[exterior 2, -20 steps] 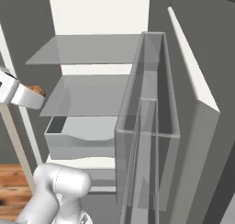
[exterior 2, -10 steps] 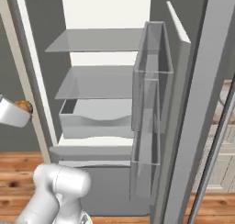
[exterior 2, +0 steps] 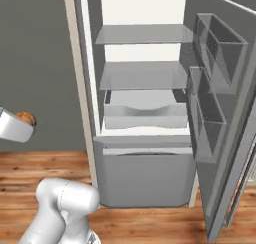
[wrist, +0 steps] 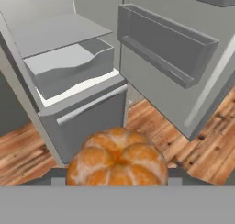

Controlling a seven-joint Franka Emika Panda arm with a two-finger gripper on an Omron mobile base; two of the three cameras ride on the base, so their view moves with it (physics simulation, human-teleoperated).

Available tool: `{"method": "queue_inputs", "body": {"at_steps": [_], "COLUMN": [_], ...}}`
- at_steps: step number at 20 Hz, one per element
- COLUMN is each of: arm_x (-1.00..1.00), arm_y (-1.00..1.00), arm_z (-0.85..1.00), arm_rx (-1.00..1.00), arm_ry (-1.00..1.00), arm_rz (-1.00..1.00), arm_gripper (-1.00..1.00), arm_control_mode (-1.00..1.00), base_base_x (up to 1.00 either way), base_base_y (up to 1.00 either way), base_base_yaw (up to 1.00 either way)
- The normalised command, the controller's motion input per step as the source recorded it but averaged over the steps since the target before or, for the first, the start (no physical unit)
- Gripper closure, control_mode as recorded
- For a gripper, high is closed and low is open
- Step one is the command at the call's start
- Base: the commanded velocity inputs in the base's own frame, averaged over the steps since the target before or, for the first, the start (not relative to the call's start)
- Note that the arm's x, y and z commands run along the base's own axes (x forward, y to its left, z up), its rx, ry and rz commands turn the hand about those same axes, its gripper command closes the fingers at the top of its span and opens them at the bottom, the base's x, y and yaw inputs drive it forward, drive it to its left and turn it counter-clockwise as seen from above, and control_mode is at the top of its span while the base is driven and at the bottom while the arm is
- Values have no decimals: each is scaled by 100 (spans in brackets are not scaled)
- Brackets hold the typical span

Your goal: Pick the tangerine and banana from the fridge and place them inside the tupperware on the counter.

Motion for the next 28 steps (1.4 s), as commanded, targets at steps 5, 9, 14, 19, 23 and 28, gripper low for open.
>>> {"method": "queue_inputs", "body": {"at_steps": [5,9,14,19,23,28], "arm_x": [0,0,0,0,0,0], "arm_y": [0,0,0,0,0,0], "arm_z": [0,0,0,0,0,0], "arm_rx": [0,0,0,0,0,0], "arm_ry": [0,0,0,0,0,0], "arm_rz": [0,0,0,0,0,0], "arm_gripper": [100,100,100,100,100,100], "arm_control_mode": [100,100,100,100,100,100], "base_base_x": [-50,-55,-63,-69,-31,-12], "base_base_y": [88,89,74,24,-26,-69], "base_base_yaw": [-31,-58,-92,-100,-100,-100]}}
